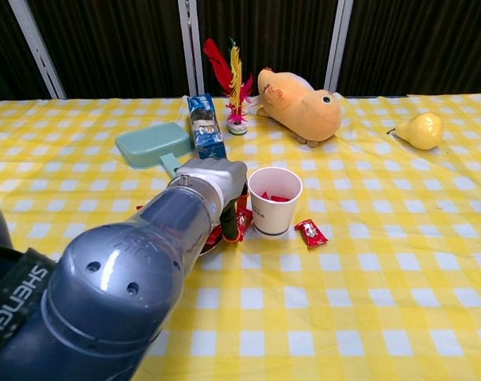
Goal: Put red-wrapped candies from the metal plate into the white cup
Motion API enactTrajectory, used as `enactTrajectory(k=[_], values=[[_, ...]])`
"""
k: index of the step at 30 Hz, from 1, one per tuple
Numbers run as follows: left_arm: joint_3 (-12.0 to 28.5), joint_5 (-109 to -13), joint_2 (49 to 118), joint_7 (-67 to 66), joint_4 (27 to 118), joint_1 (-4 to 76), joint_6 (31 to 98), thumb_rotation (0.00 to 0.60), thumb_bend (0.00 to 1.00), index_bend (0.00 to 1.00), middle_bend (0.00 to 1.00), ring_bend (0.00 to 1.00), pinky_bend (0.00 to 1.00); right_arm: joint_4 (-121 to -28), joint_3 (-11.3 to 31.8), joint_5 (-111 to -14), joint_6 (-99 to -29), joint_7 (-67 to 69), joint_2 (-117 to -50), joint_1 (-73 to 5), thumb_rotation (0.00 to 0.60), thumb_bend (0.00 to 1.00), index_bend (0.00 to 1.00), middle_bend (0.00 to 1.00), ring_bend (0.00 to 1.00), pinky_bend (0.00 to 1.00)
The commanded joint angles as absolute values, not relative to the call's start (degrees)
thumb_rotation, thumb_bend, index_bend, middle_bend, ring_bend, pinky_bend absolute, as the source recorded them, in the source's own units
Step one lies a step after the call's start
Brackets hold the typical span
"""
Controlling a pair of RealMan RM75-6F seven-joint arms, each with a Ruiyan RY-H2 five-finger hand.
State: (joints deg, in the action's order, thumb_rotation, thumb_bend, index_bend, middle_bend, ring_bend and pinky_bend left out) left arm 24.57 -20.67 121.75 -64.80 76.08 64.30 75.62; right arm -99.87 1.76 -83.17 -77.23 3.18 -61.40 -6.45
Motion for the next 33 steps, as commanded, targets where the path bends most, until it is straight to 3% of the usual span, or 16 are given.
enactTrajectory(k=[1, 12, 20, 33], values=[[24.6, -21.0, 121.9, -64.8, 75.7, 64.3, 75.4, 0.6, 0.37, 0.38, 1.0, 1.0, 1.0, -99.9, 1.7, -83.2, -77.2, 3.2, -61.4, -6.5, 0.6, 0.34, 0.0, 0.0, 0.0, 0.0], [25.2, -22.1, 122.8, -64.5, 74.5, 64.3, 74.2, 0.6, 0.36, 0.39, 1.0, 1.0, 1.0, -100.0, 1.7, -83.1, -77.0, 3.3, -61.3, -6.5, 0.6, 0.34, 0.0, 0.0, 0.0, 0.0], [25.2, -22.5, 123.9, -64.5, 73.6, 64.2, 73.8, 0.6, 0.49, 0.5, 1.0, 1.0, 1.0, -100.0, 1.8, -83.0, -77.0, 3.5, -61.3, -6.5, 0.6, 0.34, 0.0, 0.0, 0.0, 0.0], [26.1, -24.7, 119.5, -64.6, 79.5, 61.9, 77.0, 0.6, 0.5, 0.52, 1.0, 1.0, 1.0, -100.1, 1.7, -83.1, -77.2, 3.5, -61.3, -6.4, 0.6, 0.34, 0.0, 0.0, 0.0, 0.0]])
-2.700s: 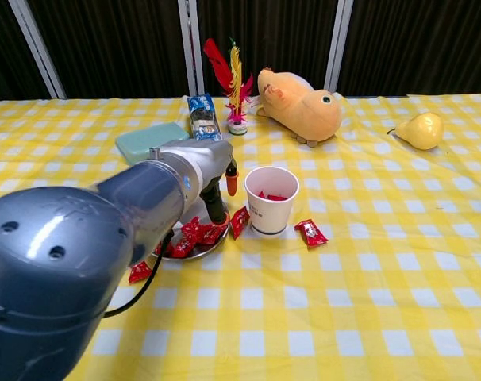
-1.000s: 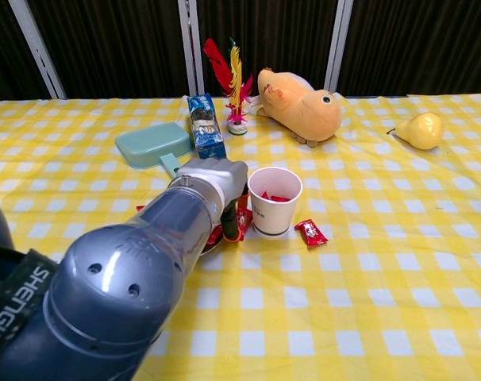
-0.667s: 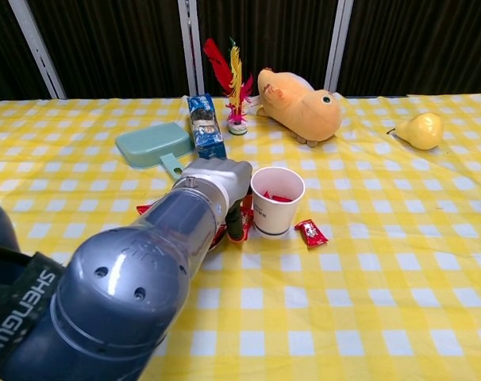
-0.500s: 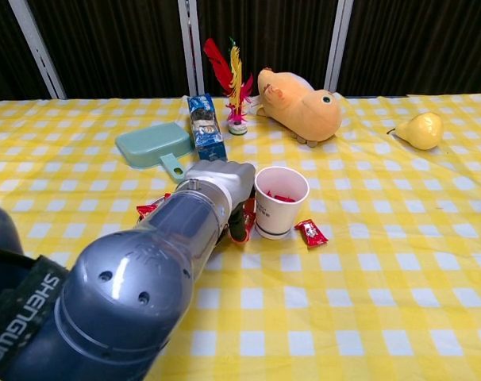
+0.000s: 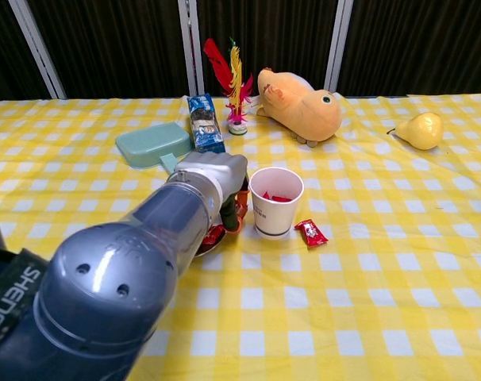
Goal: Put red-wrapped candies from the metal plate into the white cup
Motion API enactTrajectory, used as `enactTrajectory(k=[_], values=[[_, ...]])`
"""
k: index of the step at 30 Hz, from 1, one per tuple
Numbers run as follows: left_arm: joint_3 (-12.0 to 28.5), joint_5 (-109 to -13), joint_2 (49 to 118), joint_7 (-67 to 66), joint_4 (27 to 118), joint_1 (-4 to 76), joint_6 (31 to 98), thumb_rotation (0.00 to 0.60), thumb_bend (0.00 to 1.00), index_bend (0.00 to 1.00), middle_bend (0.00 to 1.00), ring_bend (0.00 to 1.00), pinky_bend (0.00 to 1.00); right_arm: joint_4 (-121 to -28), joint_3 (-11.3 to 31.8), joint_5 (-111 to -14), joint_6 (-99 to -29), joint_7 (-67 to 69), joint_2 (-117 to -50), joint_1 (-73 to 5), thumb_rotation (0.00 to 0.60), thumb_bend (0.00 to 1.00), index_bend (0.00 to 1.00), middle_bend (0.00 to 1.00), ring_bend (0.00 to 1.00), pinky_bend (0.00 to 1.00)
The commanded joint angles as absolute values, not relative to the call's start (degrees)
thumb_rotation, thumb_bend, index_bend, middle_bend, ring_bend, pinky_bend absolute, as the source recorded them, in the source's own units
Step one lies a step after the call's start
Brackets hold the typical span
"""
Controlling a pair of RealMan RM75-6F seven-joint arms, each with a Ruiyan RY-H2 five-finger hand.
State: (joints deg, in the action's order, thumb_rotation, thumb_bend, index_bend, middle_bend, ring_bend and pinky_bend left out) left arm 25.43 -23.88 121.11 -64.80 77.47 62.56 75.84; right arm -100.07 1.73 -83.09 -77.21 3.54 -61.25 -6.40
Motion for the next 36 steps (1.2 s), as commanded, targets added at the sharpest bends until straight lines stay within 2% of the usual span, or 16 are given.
enactTrajectory(k=[1, 10, 15, 32, 36], values=[[26.2, -24.9, 119.0, -64.6, 80.2, 61.7, 77.3, 0.6, 0.5, 0.52, 1.0, 1.0, 1.0, -100.1, 1.7, -83.1, -77.2, 3.5, -61.3, -6.4, 0.6, 0.34, 0.0, 0.0, 0.0, 0.0], [27.7, -28.8, 111.1, -63.0, 93.2, 59.3, 80.2, 0.6, 0.49, 0.52, 1.0, 1.0, 1.0, -100.1, 1.8, -83.2, -77.5, 3.6, -61.3, -6.3, 0.6, 0.34, 0.0, 0.0, 0.0, 0.0], [28.1, -30.7, 108.6, -62.4, 96.8, 59.8, 79.9, 0.6, 0.48, 0.52, 1.0, 1.0, 1.0, -100.2, 1.8, -83.2, -77.6, 3.3, -61.4, -6.3, 0.6, 0.34, 0.0, 0.0, 0.0, 0.0], [25.0, -29.3, 113.3, -63.7, 89.9, 65.2, 76.0, 0.6, 0.42, 0.51, 1.0, 1.0, 1.0, -100.1, 1.9, -83.1, -77.3, 4.0, -61.3, -6.4, 0.6, 0.34, 0.0, 0.0, 0.0, 0.0], [24.9, -28.3, 114.2, -64.1, 88.4, 65.8, 75.9, 0.6, 0.35, 0.48, 1.0, 1.0, 1.0, -100.1, 1.9, -83.1, -77.3, 4.1, -61.3, -6.4, 0.6, 0.34, 0.0, 0.0, 0.0, 0.0]])
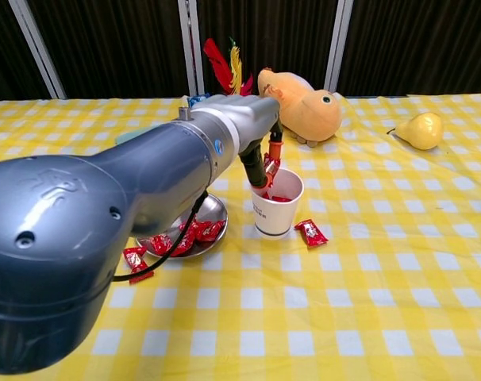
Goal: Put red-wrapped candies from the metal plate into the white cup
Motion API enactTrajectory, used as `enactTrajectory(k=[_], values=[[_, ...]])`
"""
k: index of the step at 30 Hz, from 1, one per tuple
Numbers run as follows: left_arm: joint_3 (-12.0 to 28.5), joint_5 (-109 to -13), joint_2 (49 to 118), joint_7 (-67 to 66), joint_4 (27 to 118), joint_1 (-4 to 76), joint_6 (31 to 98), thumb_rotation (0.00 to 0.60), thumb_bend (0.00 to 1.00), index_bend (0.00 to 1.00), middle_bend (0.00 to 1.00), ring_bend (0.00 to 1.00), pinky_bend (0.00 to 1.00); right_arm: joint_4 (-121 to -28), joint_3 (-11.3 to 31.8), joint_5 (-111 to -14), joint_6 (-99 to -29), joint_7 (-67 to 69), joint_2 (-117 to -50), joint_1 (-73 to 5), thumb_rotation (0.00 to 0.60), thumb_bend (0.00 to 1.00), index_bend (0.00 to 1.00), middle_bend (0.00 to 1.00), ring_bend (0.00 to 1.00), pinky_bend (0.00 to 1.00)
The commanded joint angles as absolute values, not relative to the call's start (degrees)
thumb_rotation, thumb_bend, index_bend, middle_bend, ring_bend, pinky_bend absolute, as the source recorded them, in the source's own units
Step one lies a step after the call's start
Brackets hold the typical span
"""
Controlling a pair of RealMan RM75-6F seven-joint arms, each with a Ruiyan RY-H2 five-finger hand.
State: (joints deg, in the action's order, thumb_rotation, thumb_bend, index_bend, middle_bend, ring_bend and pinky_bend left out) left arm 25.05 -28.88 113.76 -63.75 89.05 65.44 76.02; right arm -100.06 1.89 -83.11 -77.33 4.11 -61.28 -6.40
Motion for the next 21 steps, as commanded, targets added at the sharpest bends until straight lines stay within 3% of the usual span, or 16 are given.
enactTrajectory(k=[1, 21], values=[[24.9, -28.0, 114.3, -64.3, 88.1, 65.9, 75.8, 0.6, 0.34, 0.48, 1.0, 1.0, 1.0, -100.1, 1.9, -83.1, -77.3, 4.1, -61.3, -6.4, 0.6, 0.34, 0.0, 0.0, 0.0, 0.0], [24.1, -29.8, 110.4, -61.1, 93.5, 63.5, 77.9, 0.6, 0.3, 0.41, 0.97, 0.99, 1.0, -100.1, 1.8, -83.3, -77.5, 3.6, -61.4, -6.3, 0.6, 0.34, 0.0, 0.0, 0.0, 0.0]])
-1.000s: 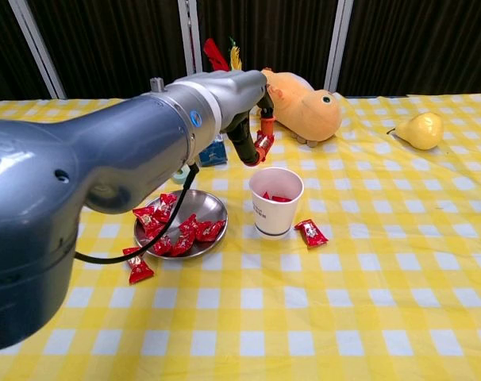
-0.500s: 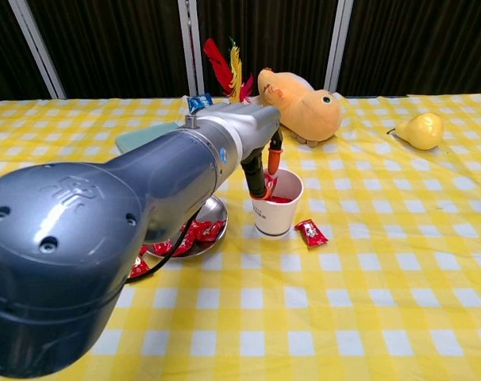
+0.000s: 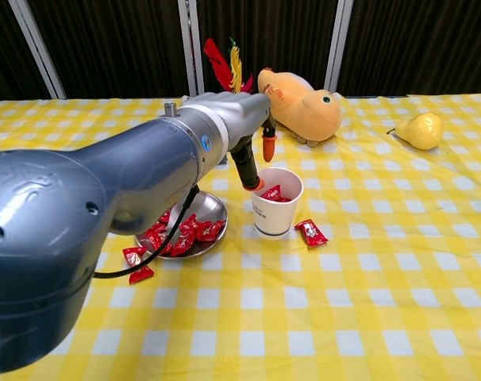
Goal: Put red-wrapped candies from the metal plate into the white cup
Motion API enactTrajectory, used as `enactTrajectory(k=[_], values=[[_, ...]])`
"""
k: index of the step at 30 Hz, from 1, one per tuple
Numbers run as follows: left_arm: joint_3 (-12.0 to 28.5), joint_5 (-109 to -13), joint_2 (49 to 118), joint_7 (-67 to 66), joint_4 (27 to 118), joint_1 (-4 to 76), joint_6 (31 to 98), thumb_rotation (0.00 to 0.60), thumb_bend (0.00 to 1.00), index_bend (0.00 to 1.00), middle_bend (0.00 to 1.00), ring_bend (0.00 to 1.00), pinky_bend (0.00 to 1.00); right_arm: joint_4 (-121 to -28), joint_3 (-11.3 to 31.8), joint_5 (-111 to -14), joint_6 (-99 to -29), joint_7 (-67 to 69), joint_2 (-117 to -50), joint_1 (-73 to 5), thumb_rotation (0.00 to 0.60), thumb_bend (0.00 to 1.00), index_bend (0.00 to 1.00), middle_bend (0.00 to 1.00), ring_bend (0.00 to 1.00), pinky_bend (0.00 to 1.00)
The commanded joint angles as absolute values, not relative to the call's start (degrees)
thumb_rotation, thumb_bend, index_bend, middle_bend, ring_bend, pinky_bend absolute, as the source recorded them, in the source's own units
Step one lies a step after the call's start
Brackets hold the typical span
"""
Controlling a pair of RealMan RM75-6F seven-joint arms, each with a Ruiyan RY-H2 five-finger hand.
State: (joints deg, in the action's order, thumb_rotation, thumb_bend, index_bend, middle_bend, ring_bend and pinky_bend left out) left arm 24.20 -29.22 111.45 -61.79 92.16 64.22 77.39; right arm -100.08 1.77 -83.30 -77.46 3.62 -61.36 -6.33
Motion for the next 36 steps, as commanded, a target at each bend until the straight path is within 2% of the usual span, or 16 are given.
enactTrajectory(k=[1, 6, 11, 19, 21, 26, 32, 36], values=[[24.0, -30.1, 109.8, -60.8, 94.4, 63.2, 78.2, 0.6, 0.3, 0.41, 0.97, 0.99, 1.0, -100.0, 1.8, -83.2, -77.4, 3.7, -61.4, -6.3, 0.6, 0.34, 0.0, 0.0, 0.0, 0.0], [21.9, -31.5, 106.0, -59.8, 99.5, 60.5, 79.7, 0.6, 0.3, 0.41, 0.97, 0.99, 1.0, -100.0, 1.8, -83.2, -77.4, 3.7, -61.3, -6.3, 0.6, 0.34, 0.0, 0.0, 0.0, 0.0], [17.8, -33.9, 101.4, -58.9, 104.5, 57.2, 80.8, 0.6, 0.25, 0.41, 0.97, 0.99, 1.0, -100.0, 1.8, -83.3, -77.5, 3.4, -61.4, -6.3, 0.6, 0.34, 0.0, 0.0, 0.0, 0.0], [3.7, -45.1, 88.3, -55.4, 113.3, 50.5, 77.4, 0.6, 0.21, 0.32, 0.97, 0.99, 1.0, -100.0, 1.9, -83.0, -77.4, 2.9, -61.5, -6.3, 0.6, 0.34, 0.0, 0.0, 0.0, 0.0], [-0.7, -50.1, 85.3, -54.0, 113.2, 49.0, 76.1, 0.6, 0.21, 0.31, 0.97, 0.99, 1.0, -100.0, 1.9, -83.0, -77.5, 2.6, -61.5, -6.3, 0.6, 0.34, 0.0, 0.0, 0.0, 0.0], [-8.0, -60.7, 81.6, -49.5, 111.0, 46.2, 73.4, 0.6, 0.21, 0.33, 0.98, 0.99, 1.0, -99.9, 1.8, -83.2, -77.7, 1.8, -61.8, -6.3, 0.6, 0.34, 0.0, 0.0, 0.0, 0.0], [-11.7, -68.2, 82.1, -46.5, 106.8, 44.6, 70.3, 0.6, 0.24, 0.38, 0.99, 1.0, 1.0, -99.9, 1.7, -83.3, -77.9, 1.3, -62.0, -6.3, 0.6, 0.34, 0.0, 0.0, 0.0, 0.0], [-12.0, -69.2, 83.4, -46.3, 104.5, 43.7, 68.6, 0.6, 0.25, 0.38, 0.99, 1.0, 1.0, -99.8, 1.8, -83.2, -77.9, 1.5, -62.0, -6.2, 0.6, 0.34, 0.0, 0.0, 0.0, 0.0]])
